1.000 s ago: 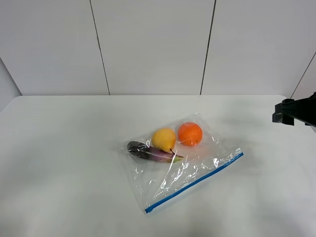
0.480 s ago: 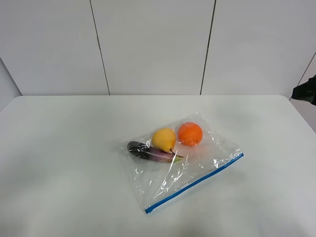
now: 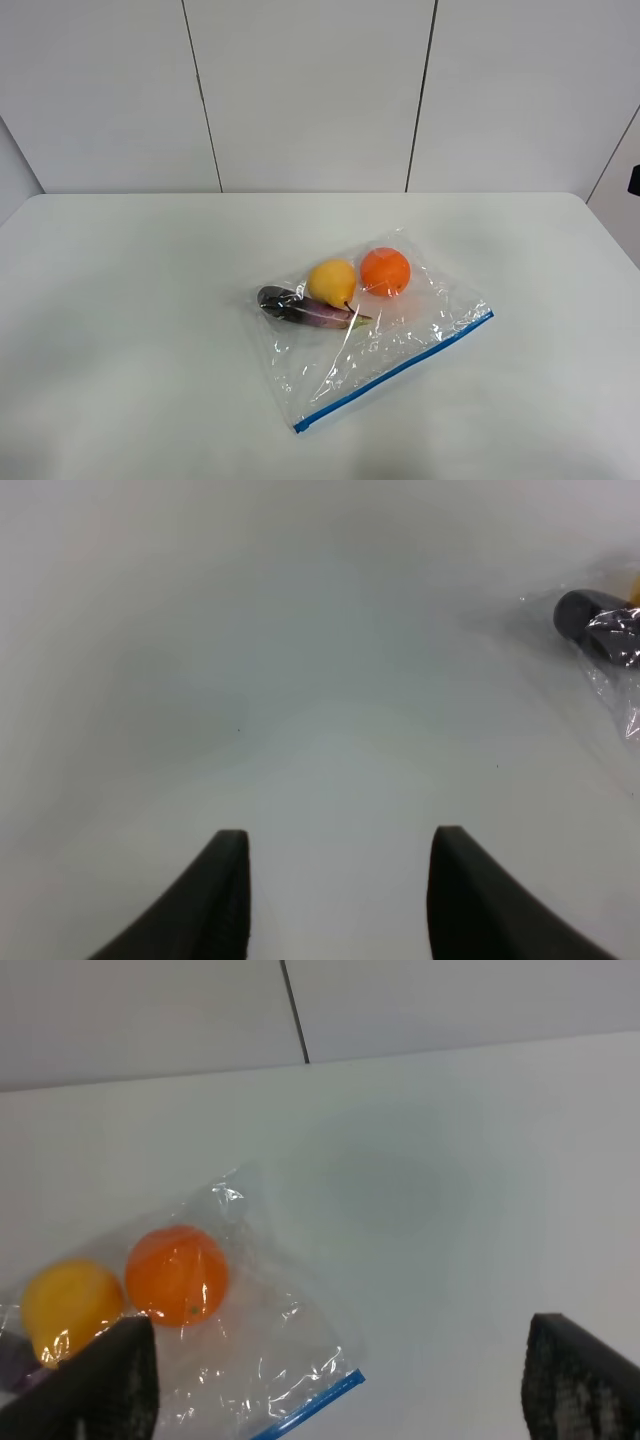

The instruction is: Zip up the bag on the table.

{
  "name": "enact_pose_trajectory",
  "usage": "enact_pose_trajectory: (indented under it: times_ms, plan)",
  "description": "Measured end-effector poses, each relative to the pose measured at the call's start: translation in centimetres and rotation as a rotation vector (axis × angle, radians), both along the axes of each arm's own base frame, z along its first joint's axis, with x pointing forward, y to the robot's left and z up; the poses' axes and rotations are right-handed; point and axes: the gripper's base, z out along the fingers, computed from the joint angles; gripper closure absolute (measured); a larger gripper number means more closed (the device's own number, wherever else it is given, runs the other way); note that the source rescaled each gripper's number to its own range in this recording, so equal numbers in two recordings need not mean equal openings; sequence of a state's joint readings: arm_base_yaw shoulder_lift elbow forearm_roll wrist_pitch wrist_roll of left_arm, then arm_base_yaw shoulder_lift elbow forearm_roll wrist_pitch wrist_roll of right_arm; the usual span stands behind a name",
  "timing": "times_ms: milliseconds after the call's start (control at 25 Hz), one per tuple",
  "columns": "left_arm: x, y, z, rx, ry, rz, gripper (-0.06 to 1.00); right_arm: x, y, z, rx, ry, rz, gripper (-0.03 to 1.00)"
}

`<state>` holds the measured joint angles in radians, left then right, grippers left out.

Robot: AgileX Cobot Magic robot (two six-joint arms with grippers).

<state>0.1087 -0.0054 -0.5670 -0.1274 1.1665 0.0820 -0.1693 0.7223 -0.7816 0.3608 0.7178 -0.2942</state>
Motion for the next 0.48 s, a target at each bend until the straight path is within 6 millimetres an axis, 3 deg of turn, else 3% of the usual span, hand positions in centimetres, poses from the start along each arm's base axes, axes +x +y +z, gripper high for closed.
enact_pose_trajectory:
  times_ms: [200,480]
  plan:
    - [0.0,0.0,0.0,0.0,0.0,0.0,0.15,-1.5,0.4,0.4,-0.019,-0.016,0.025,-0.02]
    - [0.0,0.0,0.0,0.0,0.0,0.0,0.15,-5.7,1.2,1.3,-0.034,-0.093,0.041,-0.02]
